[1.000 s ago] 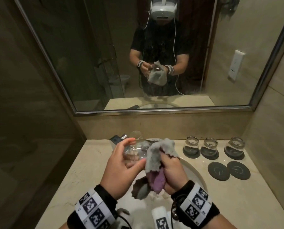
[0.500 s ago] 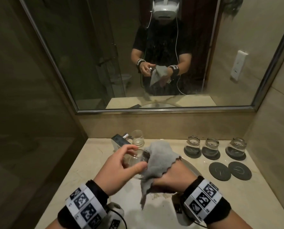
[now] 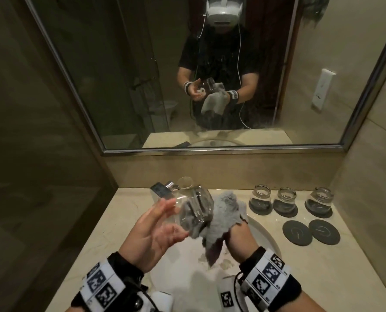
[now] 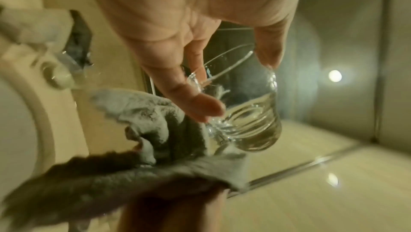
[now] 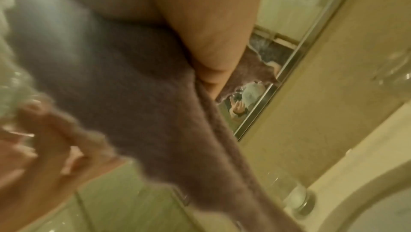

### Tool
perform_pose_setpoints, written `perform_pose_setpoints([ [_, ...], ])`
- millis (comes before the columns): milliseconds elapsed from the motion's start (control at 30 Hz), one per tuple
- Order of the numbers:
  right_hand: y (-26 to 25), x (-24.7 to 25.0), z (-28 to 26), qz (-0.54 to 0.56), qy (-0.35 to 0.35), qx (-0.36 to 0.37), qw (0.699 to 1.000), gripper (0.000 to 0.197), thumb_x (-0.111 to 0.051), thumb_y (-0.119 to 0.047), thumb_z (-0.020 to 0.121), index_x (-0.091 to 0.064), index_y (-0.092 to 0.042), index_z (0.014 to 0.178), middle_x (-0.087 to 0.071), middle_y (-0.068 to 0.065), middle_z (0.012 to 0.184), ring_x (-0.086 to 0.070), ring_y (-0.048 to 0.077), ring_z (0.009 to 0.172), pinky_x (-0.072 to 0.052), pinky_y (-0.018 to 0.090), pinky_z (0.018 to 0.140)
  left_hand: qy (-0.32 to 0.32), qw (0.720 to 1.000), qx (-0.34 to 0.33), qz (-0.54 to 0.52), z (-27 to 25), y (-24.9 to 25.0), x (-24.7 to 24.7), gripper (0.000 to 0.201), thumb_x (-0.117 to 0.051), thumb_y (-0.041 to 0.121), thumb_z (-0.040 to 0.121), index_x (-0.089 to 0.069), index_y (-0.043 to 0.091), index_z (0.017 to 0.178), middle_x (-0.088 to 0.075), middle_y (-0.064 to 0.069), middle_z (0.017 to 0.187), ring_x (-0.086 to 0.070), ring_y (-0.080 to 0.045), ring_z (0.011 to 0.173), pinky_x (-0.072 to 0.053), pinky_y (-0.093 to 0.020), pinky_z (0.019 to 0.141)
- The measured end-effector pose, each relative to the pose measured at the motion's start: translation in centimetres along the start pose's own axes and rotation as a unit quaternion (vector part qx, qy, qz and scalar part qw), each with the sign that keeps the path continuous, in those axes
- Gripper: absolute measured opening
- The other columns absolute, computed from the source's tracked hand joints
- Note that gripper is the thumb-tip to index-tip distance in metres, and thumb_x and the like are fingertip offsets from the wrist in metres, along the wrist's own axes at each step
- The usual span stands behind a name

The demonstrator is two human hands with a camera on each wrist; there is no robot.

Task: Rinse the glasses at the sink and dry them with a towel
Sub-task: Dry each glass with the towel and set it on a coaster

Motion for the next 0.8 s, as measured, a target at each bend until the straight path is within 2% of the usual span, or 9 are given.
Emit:
perform_pose_setpoints([
  [67, 0.1, 0.9, 0.5, -0.196, 0.039, 0.016, 0.98, 0.014, -0.072, -0.012, 0.057, -0.065, -0.024, 0.06, -0.063, -0.011, 0.057, -0.06, 0.001, 0.051, -0.039, 0.005, 0.051, -0.017, 0.998, 0.033, -0.058, -0.4, 0.0, 0.3, 0.081, -0.096, 0.046, 0.038, -0.064, 0.008, 0.102, -0.062, -0.016, 0.095, -0.063, -0.031, 0.063, -0.06, -0.034, 0.058],
  [167, 0.1, -0.4, -0.1, -0.298, -0.073, -0.012, 0.952, 0.01, -0.059, -0.024, 0.092, -0.059, -0.028, 0.082, -0.058, -0.014, 0.08, -0.049, -0.009, 0.072, -0.033, 0.003, 0.065, -0.04, 0.992, 0.078, -0.093, -0.9, -0.5, 0.2, 0.07, -0.098, 0.041, 0.038, -0.068, 0.01, 0.094, -0.051, -0.029, 0.116, -0.063, -0.037, 0.076, -0.06, -0.036, 0.056],
  [233, 0.4, -0.8, -0.8, -0.306, -0.15, -0.014, 0.94, 0.036, -0.054, -0.042, 0.092, -0.059, -0.017, 0.117, -0.059, -0.009, 0.109, -0.048, -0.016, 0.091, -0.032, 0.0, 0.081, -0.056, 0.989, 0.106, -0.086, -1.1, -1.1, -0.2, 0.078, -0.097, 0.04, 0.04, -0.064, 0.014, 0.105, -0.049, -0.031, 0.128, -0.058, -0.04, 0.088, -0.061, -0.039, 0.06],
  [300, 0.1, -1.1, -0.8, -0.331, -0.171, 0.01, 0.928, 0.052, -0.056, -0.046, 0.091, -0.049, -0.016, 0.133, -0.053, -0.002, 0.13, -0.046, -0.003, 0.112, -0.032, 0.0, 0.092, -0.064, 0.986, 0.136, -0.071, -1.1, -1.9, 0.1, 0.089, -0.097, 0.041, 0.042, -0.057, 0.017, 0.117, -0.053, -0.034, 0.131, -0.058, -0.041, 0.09, -0.06, -0.038, 0.061],
  [400, -0.9, -0.8, -0.8, -0.279, -0.202, -0.015, 0.939, 0.049, -0.07, -0.023, 0.085, -0.05, -0.013, 0.129, -0.054, -0.012, 0.108, -0.047, -0.015, 0.09, -0.039, -0.002, 0.082, -0.087, 0.981, 0.164, -0.063, -1.0, -2.8, 0.5, 0.092, -0.092, 0.045, 0.053, -0.049, 0.016, 0.129, -0.049, -0.032, 0.136, -0.05, -0.04, 0.105, -0.058, -0.034, 0.06],
  [467, -0.6, -0.6, -0.6, -0.266, -0.207, -0.023, 0.941, 0.052, -0.077, -0.018, 0.078, -0.054, -0.013, 0.125, -0.056, -0.017, 0.1, -0.049, -0.024, 0.083, -0.04, -0.003, 0.073, -0.094, 0.978, 0.168, -0.079, -1.1, -3.2, 0.4, 0.091, -0.093, 0.041, 0.054, -0.051, 0.012, 0.129, -0.051, -0.029, 0.135, -0.062, -0.042, 0.087, -0.054, -0.028, 0.05],
  [533, 0.9, -0.9, -0.7, -0.304, -0.235, -0.073, 0.92, 0.038, -0.076, -0.03, 0.078, -0.066, -0.015, 0.112, -0.07, -0.007, 0.102, -0.057, -0.014, 0.083, -0.044, 0.003, 0.075, -0.103, 0.976, 0.162, -0.099, -1.0, -3.4, 0.1, 0.079, -0.096, 0.036, 0.049, -0.062, 0.01, 0.116, -0.054, -0.029, 0.129, -0.067, -0.039, 0.064, -0.047, -0.023, 0.041],
  [633, 3.1, -1.5, -0.8, -0.388, -0.257, -0.133, 0.875, 0.045, -0.063, -0.056, 0.077, -0.07, -0.021, 0.103, -0.073, -0.002, 0.102, -0.065, 0.011, 0.095, -0.051, 0.029, 0.089, -0.092, 0.981, 0.142, -0.09, -0.7, -3.5, -0.4, 0.062, -0.096, 0.038, 0.045, -0.073, 0.008, 0.094, -0.047, -0.028, 0.134, -0.067, -0.037, 0.062, -0.042, -0.021, 0.039],
  [800, 1.4, -1.6, -0.7, -0.312, -0.232, -0.06, 0.919, 0.038, -0.068, -0.041, 0.082, -0.063, -0.02, 0.113, -0.064, -0.003, 0.111, -0.058, 0.012, 0.102, -0.048, 0.032, 0.095, -0.063, 0.986, 0.131, -0.076, -0.4, -3.8, -0.5, 0.067, -0.098, 0.036, 0.039, -0.074, 0.005, 0.093, -0.048, -0.026, 0.133, -0.068, -0.038, 0.062, -0.04, -0.022, 0.038],
])
Point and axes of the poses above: each hand's wrist, its own z-axis towards the middle knuckle, its own x-axis out of the back of the hand, y = z × x, the point moved 4 cm from there along z, towards the middle knuckle
